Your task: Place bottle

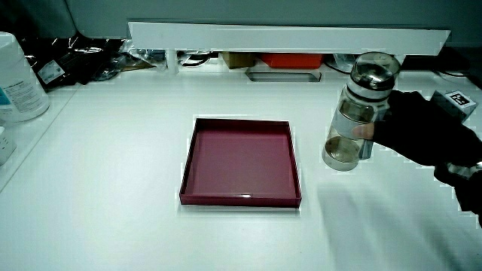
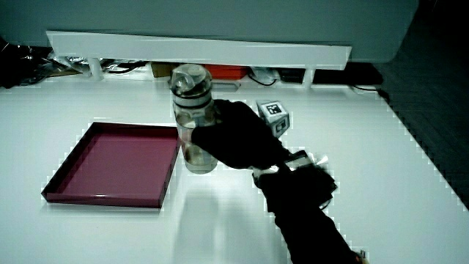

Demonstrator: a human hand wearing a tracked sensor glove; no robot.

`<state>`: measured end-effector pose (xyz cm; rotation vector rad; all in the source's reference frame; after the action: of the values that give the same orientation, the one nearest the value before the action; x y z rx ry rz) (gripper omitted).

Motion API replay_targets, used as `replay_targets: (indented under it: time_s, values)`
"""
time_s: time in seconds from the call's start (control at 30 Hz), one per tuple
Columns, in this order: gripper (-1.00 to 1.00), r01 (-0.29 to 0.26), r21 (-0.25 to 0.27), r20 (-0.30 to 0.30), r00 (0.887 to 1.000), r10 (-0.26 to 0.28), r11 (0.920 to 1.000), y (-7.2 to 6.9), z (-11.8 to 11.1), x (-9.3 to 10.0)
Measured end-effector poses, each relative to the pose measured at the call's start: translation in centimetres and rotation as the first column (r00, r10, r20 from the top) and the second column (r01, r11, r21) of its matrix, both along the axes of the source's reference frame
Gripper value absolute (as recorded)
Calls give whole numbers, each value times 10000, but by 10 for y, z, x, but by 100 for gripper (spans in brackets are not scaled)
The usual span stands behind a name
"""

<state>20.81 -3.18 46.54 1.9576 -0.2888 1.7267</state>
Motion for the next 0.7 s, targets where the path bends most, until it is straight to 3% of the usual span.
replay_targets:
  time_s: [0.23,0.43,0.7]
  values:
    - [0,-274,-675,-297,9992,255,9973,4,34,19]
    - [0,-365,-1323,-518,9982,299,9905,8,57,25]
    - [0,-519,-1794,-219,9986,487,9824,13,72,30]
